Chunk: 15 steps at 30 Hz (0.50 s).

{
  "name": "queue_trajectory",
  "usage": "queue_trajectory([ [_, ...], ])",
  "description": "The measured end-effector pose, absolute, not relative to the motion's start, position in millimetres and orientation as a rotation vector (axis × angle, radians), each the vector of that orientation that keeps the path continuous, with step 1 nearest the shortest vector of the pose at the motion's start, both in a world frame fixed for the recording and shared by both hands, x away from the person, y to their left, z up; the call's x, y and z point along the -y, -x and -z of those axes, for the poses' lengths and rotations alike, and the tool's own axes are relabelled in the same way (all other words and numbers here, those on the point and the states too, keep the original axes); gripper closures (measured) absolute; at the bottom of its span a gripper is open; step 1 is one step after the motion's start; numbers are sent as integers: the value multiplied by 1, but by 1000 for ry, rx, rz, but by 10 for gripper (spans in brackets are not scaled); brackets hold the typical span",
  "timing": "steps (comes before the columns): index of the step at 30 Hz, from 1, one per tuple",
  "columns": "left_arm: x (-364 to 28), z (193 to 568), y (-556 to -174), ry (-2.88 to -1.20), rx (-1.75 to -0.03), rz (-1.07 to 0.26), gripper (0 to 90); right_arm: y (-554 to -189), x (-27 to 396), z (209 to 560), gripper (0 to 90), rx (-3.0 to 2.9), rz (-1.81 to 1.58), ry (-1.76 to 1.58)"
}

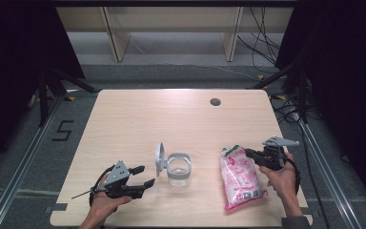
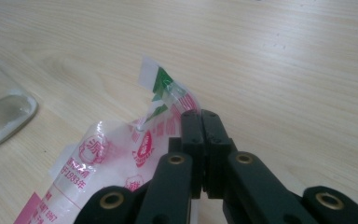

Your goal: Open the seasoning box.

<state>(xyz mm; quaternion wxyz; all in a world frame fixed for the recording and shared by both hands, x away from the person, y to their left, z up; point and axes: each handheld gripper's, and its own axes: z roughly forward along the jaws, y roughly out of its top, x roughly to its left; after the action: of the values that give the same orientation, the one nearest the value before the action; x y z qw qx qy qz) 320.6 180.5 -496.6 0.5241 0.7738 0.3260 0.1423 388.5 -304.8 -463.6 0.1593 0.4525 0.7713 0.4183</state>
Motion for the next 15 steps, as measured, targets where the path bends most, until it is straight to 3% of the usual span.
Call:
queue_trajectory([
  [15,-181,497,-321,-1842,-789,-339,347,-370,331,463,900,-2114,-1221,-1396],
])
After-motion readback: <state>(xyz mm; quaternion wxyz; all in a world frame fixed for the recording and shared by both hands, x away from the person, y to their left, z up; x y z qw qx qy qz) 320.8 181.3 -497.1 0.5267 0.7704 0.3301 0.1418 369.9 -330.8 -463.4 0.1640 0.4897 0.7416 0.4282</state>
